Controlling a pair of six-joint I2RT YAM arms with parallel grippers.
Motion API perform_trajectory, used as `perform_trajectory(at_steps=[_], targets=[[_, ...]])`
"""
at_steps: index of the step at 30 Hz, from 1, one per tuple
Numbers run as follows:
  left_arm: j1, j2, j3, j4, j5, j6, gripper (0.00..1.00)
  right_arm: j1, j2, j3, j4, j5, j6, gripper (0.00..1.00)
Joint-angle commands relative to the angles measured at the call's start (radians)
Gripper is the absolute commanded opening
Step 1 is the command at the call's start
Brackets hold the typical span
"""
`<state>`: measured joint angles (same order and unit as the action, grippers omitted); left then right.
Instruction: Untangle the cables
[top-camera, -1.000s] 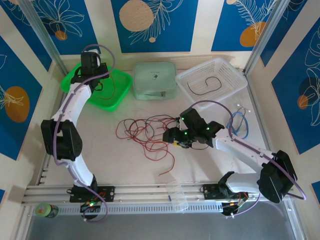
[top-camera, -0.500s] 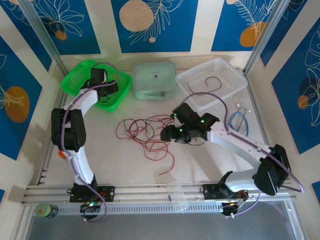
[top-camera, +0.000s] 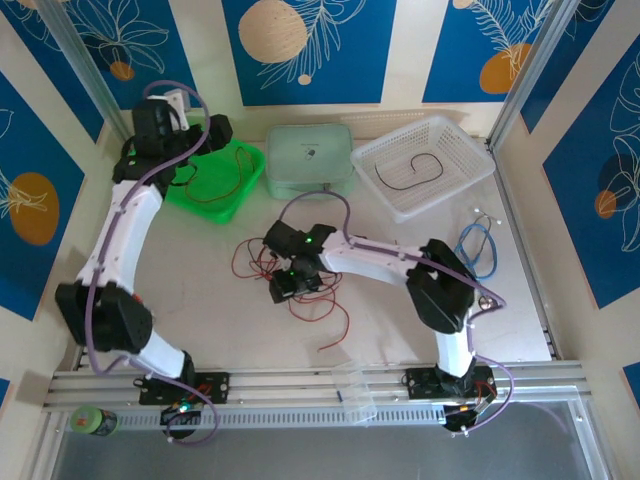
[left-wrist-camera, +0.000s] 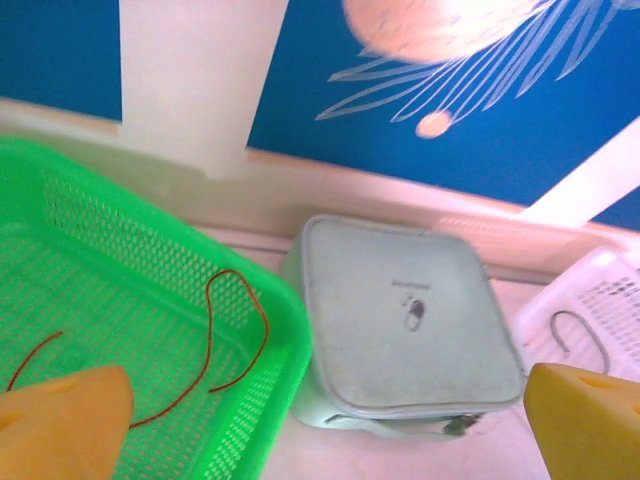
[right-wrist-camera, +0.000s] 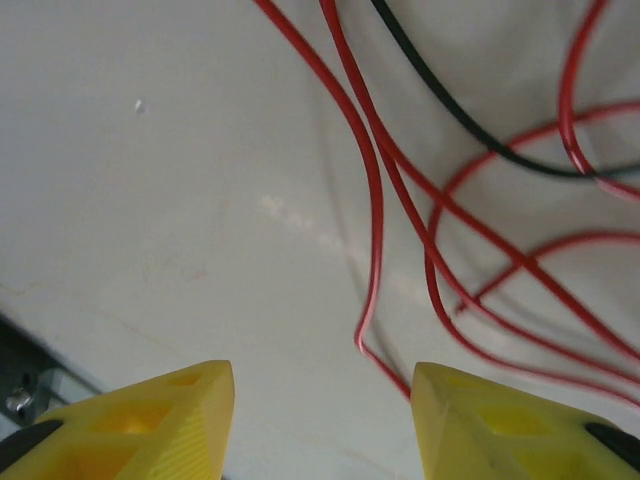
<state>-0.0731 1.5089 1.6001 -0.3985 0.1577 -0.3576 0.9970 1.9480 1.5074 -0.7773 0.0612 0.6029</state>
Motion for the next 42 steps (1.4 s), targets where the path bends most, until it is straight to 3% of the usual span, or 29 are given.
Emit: perform_trajectory(at_steps=[1, 9, 11, 14, 18, 23, 28, 35, 39, 42], targets=[[0.006, -0.094, -0.032, -0.118, 0.022, 0.012, 1.0, -0.006, 0.068, 0.075, -0.05, 0.024, -0.044, 0.48], [0.004, -0.368, -0.228, -0.199, 0.034, -0.047, 1.0, -0.026, 0.155, 0.104, -0.043, 0.037, -0.043, 0.38], [0.004, -0.417, -0.252, -0.229, 0.032, -0.047, 1.0, -0.028, 0.158, 0.106, -0.039, 0.03, -0.043, 0.28], [0.003, -0.472, -0.274, -0.288, 0.02, -0.044, 1.0, -0.027, 0.139, 0.118, -0.052, 0.029, -0.04, 0.0], [0.002, -0.53, -0.322, -0.324, 0.046, -0.068, 1.0, -0.022, 0.046, 0.138, -0.099, 0.069, -0.048, 0.0], [-0.022, -0.581, -0.44, -0.245, 0.194, -0.115, 0.96, -0.03, -0.146, 0.148, -0.149, 0.116, -0.1, 0.0], [-0.118, -0.584, -0.519, -0.088, 0.316, -0.064, 0.91, -0.086, -0.283, 0.127, -0.147, 0.006, -0.182, 0.0], [-0.323, -0.58, -0.598, 0.099, 0.243, 0.165, 0.98, -0.186, -0.351, 0.134, -0.137, -0.13, -0.223, 0.0], [-0.373, -0.543, -0.605, 0.125, 0.158, 0.302, 1.0, -0.21, -0.376, 0.149, -0.137, -0.164, -0.243, 0.0], [-0.379, -0.509, -0.625, 0.164, 0.174, 0.39, 1.0, -0.23, -0.392, 0.151, -0.142, -0.201, -0.267, 0.0]])
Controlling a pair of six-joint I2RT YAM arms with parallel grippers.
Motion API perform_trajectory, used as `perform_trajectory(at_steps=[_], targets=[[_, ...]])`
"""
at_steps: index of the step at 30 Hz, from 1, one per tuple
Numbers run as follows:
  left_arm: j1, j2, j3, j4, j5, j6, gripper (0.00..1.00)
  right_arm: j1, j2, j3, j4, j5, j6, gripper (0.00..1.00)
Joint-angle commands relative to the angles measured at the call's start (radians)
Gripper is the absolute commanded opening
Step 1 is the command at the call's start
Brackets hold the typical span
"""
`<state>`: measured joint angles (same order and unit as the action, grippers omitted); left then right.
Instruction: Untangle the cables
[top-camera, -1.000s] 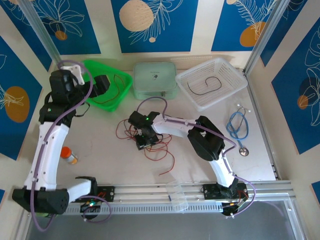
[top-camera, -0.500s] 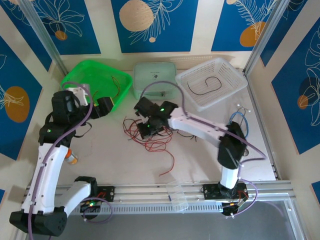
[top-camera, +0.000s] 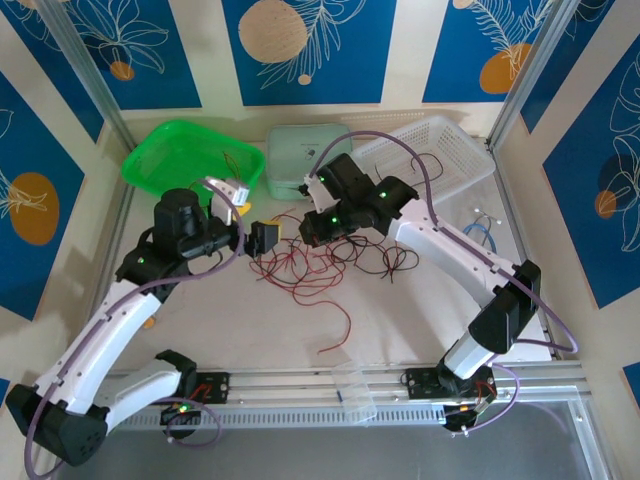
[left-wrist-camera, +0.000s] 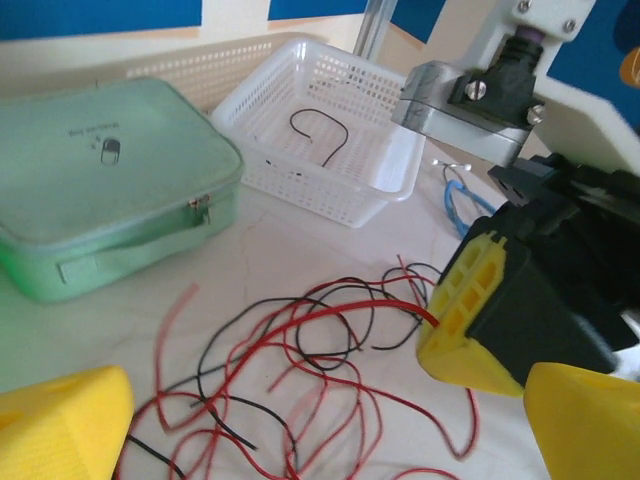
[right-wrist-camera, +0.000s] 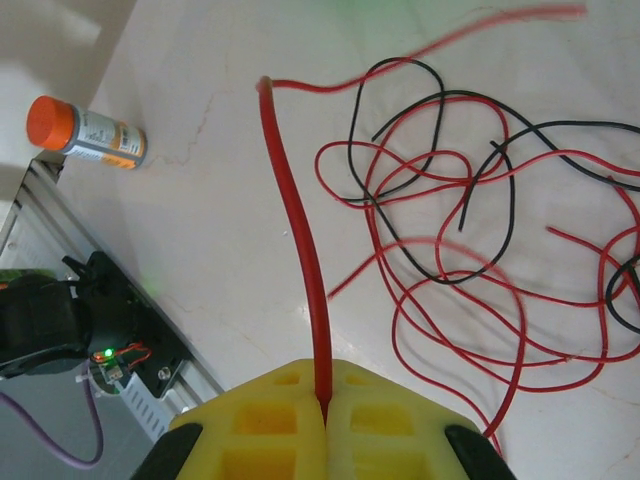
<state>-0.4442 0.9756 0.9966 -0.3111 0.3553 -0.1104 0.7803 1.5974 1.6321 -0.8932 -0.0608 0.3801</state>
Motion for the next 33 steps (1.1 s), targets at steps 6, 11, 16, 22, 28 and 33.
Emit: perform_trajectory(at_steps=[6, 11, 16, 22, 28, 33], targets=[[-0.03, 0.089, -0.027, 0.128, 0.052, 0.292, 0.98, -0.087, -0.061, 0.056, -0.077, -0.148, -0.097, 0.0], [-0.058, 0.099, -0.038, 0.155, -0.01, 0.422, 0.99, -0.121, -0.086, 0.075, -0.103, -0.18, -0.115, 0.0], [-0.084, 0.152, -0.014, 0.166, -0.129, 0.482, 1.0, -0.116, -0.096, 0.068, -0.101, -0.199, -0.113, 0.0], [-0.106, 0.233, 0.029, 0.213, -0.278, 0.479, 0.98, -0.105, -0.118, 0.036, -0.085, -0.208, -0.102, 0.0], [-0.124, 0.235, 0.056, 0.209, -0.32, 0.449, 0.48, -0.105, -0.141, 0.002, -0.071, -0.195, -0.083, 0.0], [-0.148, 0.209, 0.062, 0.152, -0.316, 0.422, 0.19, -0.11, -0.143, -0.025, -0.038, -0.175, -0.051, 0.0]])
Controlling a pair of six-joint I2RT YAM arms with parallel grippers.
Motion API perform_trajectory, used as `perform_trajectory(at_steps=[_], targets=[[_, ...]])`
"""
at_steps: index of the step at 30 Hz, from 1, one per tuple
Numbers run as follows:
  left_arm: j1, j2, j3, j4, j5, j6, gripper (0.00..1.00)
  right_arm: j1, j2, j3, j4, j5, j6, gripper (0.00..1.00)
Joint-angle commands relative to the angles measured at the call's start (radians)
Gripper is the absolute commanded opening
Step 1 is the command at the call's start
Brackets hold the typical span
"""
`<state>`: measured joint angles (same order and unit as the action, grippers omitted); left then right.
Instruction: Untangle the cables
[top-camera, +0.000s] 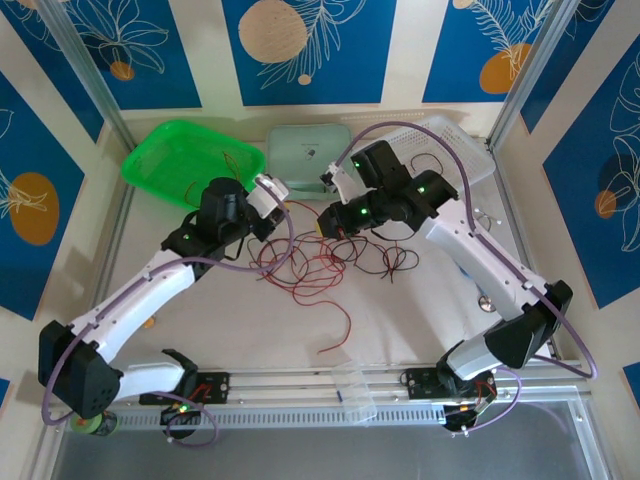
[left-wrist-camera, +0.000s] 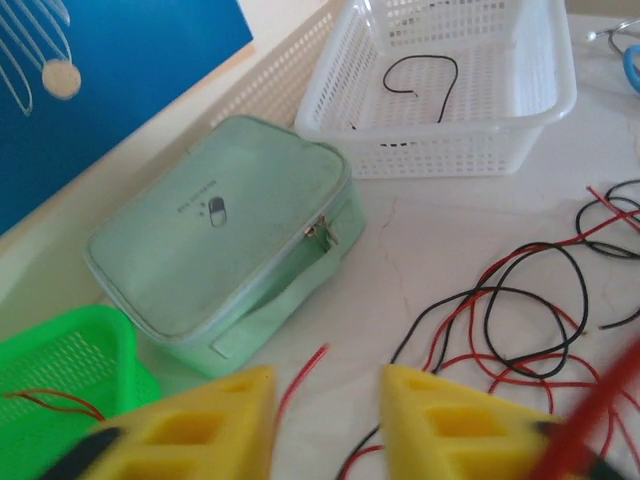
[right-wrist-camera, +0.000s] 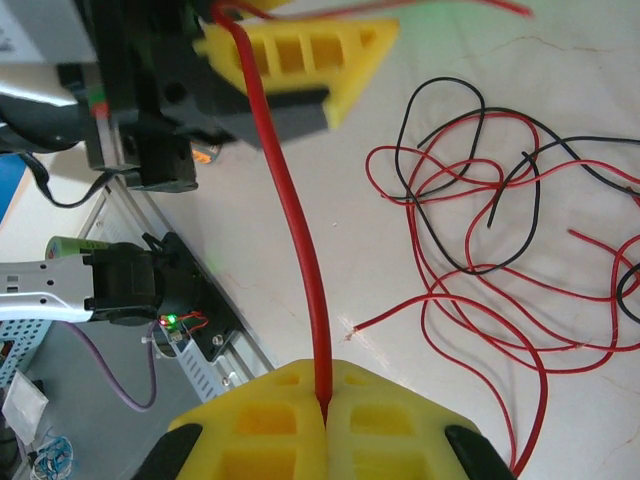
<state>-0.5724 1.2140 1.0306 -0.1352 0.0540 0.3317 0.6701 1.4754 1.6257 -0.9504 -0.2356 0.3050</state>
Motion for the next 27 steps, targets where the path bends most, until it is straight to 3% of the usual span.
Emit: perform_trajectory(at_steps=[1, 3, 6, 10, 14, 19, 24, 27], targets=[[-0.024, -0.036, 0.028, -0.036, -0.015, -0.029, 0.1, -0.001, -0.018, -0.025, 0.029, 0.002, 0.033, 0.0], [-0.03, -0.049, 0.029, -0.057, -0.02, -0.047, 0.0, -0.005, -0.012, -0.032, 0.046, 0.008, 0.054, 0.0], [-0.034, -0.065, 0.049, -0.097, -0.048, -0.096, 0.0, -0.01, -0.003, -0.043, 0.074, 0.011, 0.085, 0.02], [-0.031, -0.054, 0.123, -0.176, -0.177, -0.156, 0.0, -0.022, -0.011, -0.067, 0.108, 0.024, 0.125, 0.43], [-0.02, -0.006, 0.233, -0.256, -0.317, -0.186, 0.0, -0.041, -0.054, -0.109, 0.127, 0.043, 0.145, 0.65], [0.056, 0.063, 0.343, -0.293, -0.44, -0.242, 0.0, -0.084, -0.148, -0.204, 0.149, 0.053, 0.172, 0.71], [0.232, 0.151, 0.437, -0.324, -0.393, -0.397, 0.0, -0.138, -0.25, -0.305, 0.154, 0.047, 0.193, 0.71], [0.3, 0.228, 0.499, -0.334, -0.4, -0.426, 0.0, -0.167, -0.307, -0.359, 0.15, 0.042, 0.202, 0.71]])
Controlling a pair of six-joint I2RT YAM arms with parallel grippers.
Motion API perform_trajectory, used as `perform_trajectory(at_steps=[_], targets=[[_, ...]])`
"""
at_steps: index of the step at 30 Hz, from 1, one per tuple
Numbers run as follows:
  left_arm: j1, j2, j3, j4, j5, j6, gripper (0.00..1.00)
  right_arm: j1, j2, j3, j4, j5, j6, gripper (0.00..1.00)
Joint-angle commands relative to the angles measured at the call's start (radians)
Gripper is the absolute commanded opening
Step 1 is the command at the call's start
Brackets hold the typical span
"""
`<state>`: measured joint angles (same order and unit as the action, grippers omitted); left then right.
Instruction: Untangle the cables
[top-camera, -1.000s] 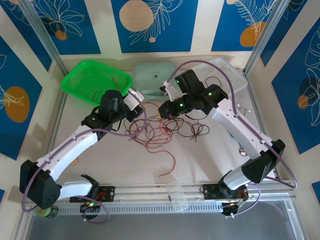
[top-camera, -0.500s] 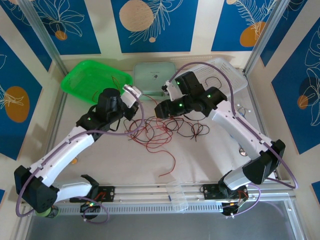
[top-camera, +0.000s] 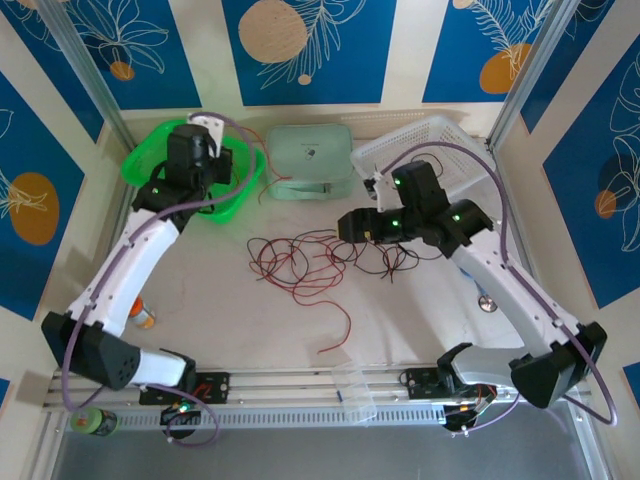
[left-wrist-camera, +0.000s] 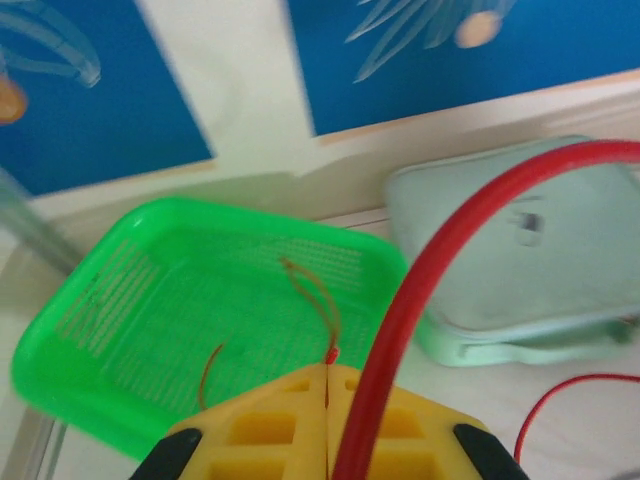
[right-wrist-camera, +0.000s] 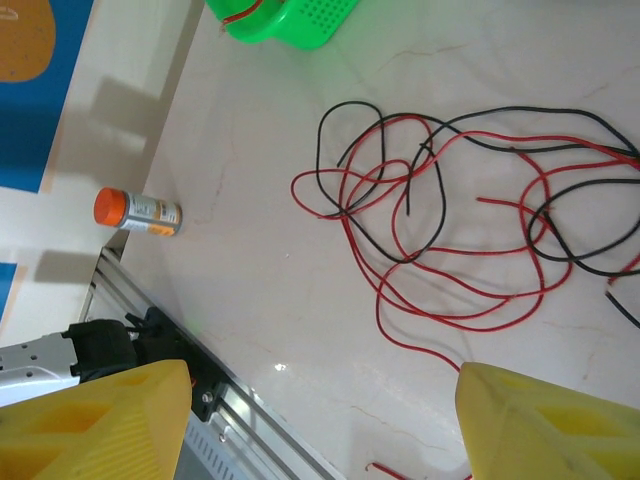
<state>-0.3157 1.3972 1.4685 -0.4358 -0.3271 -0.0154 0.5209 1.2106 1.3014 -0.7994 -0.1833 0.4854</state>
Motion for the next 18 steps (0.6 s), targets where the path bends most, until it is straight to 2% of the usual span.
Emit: perform_trajectory(at_steps=[1, 7, 12, 18], targets=[[0.061, 0.073, 0.085, -0.036, -0.025, -0.083, 0.0, -0.025, -0.059, -0.052, -0.003, -0.012, 0.025, 0.7], [0.135, 0.223, 0.165, 0.009, -0.033, -0.081, 0.0, -0.054, -0.13, -0.137, -0.001, -0.025, 0.051, 0.7], [0.196, 0.329, 0.163, 0.067, -0.055, -0.089, 0.0, -0.065, -0.15, -0.166, 0.001, -0.029, 0.064, 0.7], [0.248, 0.472, 0.138, 0.131, 0.015, -0.148, 0.0, -0.068, -0.15, -0.166, -0.013, -0.026, 0.067, 0.71]])
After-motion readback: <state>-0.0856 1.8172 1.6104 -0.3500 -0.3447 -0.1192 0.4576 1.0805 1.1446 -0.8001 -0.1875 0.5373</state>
